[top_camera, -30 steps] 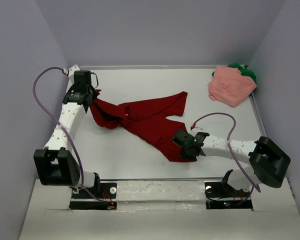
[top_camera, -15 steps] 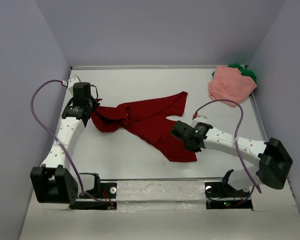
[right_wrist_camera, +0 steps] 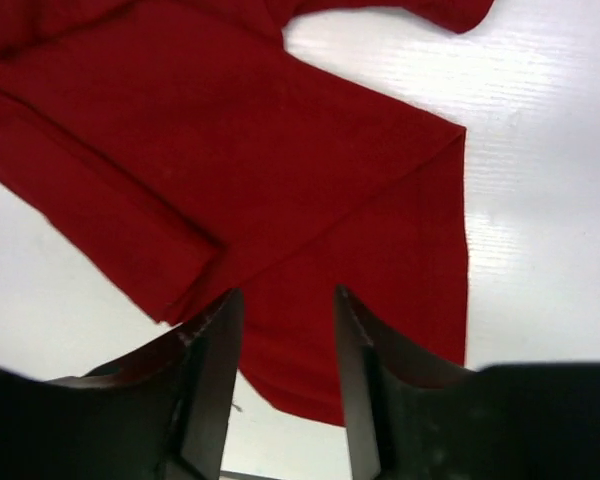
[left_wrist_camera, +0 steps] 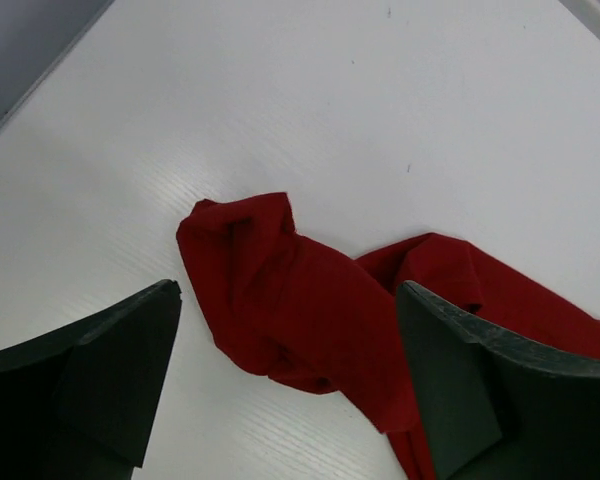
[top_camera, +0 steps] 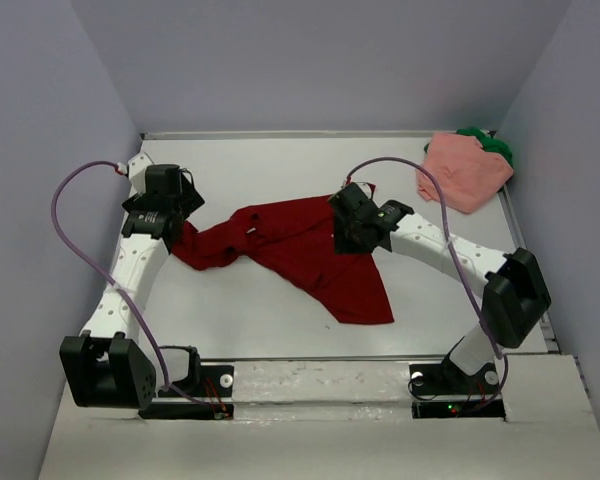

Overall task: Fold and stack the t-shirts
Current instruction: Flatten the tshirt out

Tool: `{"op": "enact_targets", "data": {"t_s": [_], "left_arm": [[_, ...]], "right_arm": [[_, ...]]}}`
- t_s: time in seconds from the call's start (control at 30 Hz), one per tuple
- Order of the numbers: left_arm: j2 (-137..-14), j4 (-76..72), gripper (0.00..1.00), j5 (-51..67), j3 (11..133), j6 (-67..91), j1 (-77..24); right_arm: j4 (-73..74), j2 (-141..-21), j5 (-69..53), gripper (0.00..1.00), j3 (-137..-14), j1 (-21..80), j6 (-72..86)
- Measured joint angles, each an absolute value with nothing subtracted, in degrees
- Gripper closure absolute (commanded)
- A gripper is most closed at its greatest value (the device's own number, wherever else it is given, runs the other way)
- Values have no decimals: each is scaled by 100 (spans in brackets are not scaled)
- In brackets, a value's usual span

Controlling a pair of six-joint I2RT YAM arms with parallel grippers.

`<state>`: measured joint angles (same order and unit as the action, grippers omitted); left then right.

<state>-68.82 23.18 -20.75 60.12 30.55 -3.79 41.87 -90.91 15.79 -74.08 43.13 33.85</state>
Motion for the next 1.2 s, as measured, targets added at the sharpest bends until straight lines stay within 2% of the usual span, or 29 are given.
{"op": "enact_targets", "data": {"t_s": [0.2,0.23,0.4,0.6,0.87,1.0,1.2], "left_arm": [[-6882,2405,2,-2331,6318,2915,-508],[-6882,2386,5,-2303,6372,2849,-620],[-7024,2353,11,-2023,6779,2661,-1619],[-7961,2261,18,-1806,7129,2593,-2698],[-9011,2390,41,-1664,7085,2801,-3203],[-9290,2421,42,-1546,7085,2926,-3253],[-9564,2427,42,-1498,7085,3004,-3253]], "right_arm": [[4062,-9498,1149,51,-7456,3656,3094],[4058,-9555,1125,51,-7540,3535,3046],[3933,-9922,958,51,-8053,3087,2818],[3817,-10256,307,48,-8549,2799,2630],[3815,-10259,141,47,-8554,2668,2456],[3857,-10324,-257,49,-8731,2150,2445],[3833,-11019,-808,50,-9633,1203,2373]]}}
